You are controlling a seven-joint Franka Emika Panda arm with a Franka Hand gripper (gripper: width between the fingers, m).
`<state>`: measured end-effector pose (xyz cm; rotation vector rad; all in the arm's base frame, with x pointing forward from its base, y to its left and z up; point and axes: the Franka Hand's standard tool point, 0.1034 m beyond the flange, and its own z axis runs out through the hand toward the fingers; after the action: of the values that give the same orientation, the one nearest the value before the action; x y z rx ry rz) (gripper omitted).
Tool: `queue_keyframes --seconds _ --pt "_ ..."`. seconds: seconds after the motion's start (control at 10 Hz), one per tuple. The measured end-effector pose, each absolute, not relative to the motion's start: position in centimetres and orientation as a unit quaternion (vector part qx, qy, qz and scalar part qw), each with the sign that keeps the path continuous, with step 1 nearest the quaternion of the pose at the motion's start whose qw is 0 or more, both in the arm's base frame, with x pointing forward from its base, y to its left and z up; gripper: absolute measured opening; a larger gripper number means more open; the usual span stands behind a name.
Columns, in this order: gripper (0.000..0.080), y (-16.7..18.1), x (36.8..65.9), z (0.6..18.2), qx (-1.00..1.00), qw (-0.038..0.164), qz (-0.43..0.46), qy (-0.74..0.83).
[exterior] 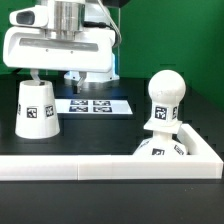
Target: Assemble lamp
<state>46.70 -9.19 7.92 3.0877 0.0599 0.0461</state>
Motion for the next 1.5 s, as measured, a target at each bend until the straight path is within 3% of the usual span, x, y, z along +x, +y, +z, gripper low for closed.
queue_keyframes --seconds 0.1,0.2,0.3,0.4,0.9,1.0,1.2,1.5 --pt "0.0459 -9.2 46.7 7.9 0.999 0.027 0.015 0.02" --pt "0.0257 -9.3 46.6 7.7 0.999 0.027 0.013 0.02" --pt "0.0257 -9.3 46.5 7.4 0.999 0.027 0.01 0.021" --pt "0.0069 -9.1 46.6 7.4 0.999 0.027 0.011 0.022" --pt "0.0042 -4.4 47.5 7.8 1.0 0.02 0.014 0.015" --pt "0.0042 -2.7 47.6 8.8 1.0 0.013 0.007 0.003" --pt "0.0044 0.0 48.9 12.5 1.0 -0.004 -0.005 -0.015" --pt "0.0044 2.2 51.7 17.1 0.999 -0.013 0.006 -0.03"
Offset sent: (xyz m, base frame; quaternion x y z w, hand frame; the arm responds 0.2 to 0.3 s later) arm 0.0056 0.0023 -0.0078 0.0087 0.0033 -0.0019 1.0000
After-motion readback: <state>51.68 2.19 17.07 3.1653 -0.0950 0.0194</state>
